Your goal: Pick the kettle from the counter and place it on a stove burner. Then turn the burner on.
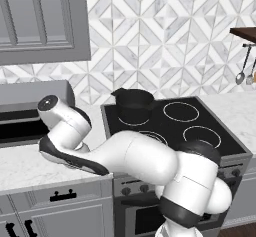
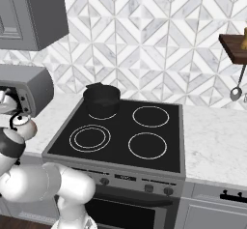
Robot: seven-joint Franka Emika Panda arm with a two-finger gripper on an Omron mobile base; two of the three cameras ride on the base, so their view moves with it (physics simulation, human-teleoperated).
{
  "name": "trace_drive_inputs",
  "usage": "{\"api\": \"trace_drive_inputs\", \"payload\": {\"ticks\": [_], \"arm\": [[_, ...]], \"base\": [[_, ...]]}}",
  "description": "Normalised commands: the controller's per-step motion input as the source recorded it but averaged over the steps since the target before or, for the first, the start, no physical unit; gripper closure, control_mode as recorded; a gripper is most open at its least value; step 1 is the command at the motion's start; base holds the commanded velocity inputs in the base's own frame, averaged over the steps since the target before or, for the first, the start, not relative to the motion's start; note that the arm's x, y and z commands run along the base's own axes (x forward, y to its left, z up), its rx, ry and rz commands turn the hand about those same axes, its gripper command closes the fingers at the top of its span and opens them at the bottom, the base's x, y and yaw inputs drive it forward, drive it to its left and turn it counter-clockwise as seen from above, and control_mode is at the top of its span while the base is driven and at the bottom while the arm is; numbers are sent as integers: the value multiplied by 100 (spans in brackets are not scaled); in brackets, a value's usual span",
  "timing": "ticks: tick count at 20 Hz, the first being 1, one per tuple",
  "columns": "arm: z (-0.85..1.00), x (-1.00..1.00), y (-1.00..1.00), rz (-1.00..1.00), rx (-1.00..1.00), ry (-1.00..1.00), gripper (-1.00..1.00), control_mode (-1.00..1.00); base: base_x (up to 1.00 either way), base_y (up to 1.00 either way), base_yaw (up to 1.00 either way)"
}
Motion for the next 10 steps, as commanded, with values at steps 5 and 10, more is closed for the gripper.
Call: {"api": "trace_drive_inputs", "payload": {"ticks": [5, 10], "arm": [[-28, 57, 0, -7, -5, 1, -100, -100], [-26, 41, 9, -8, 0, 6, -100, -100]], "base": [[0, 0, 0], [0, 0, 0]]}}
